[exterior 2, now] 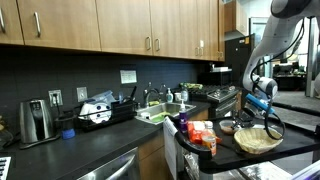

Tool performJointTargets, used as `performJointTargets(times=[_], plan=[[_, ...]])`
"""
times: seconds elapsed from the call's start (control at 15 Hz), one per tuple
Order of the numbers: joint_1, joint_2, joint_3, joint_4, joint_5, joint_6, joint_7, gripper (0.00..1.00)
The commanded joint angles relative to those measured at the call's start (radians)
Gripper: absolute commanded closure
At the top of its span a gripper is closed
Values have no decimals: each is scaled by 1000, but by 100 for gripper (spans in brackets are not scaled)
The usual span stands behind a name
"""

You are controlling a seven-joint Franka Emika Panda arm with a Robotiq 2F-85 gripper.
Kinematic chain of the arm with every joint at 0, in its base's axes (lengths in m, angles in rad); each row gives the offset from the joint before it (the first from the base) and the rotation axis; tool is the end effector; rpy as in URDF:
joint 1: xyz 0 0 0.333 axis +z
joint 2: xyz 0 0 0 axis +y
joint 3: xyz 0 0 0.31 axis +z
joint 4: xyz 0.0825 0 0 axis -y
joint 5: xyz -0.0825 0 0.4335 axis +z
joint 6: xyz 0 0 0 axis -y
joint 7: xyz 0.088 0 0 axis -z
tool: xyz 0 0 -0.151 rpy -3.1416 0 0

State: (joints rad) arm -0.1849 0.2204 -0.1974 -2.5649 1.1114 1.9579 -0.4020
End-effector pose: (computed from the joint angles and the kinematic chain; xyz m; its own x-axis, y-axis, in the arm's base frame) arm 0.3863 -0.0615 0.0914 0.6578 -0.4377 -0.6129 -0.7504 -0.3112 -0.5831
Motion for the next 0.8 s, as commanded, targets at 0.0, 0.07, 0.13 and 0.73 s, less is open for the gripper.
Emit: performJointTargets(times=[0.0,0.07,0.13,0.73], plan=[[-9,-14,-2,-19,-36,-9,-39,99],[-9,-20,-2,-22,-38,-9,-51,99],[-9,-24,-2,-24,-39,-8,-60,99],[-6,-73,0,-67,-63,1,-114,99]])
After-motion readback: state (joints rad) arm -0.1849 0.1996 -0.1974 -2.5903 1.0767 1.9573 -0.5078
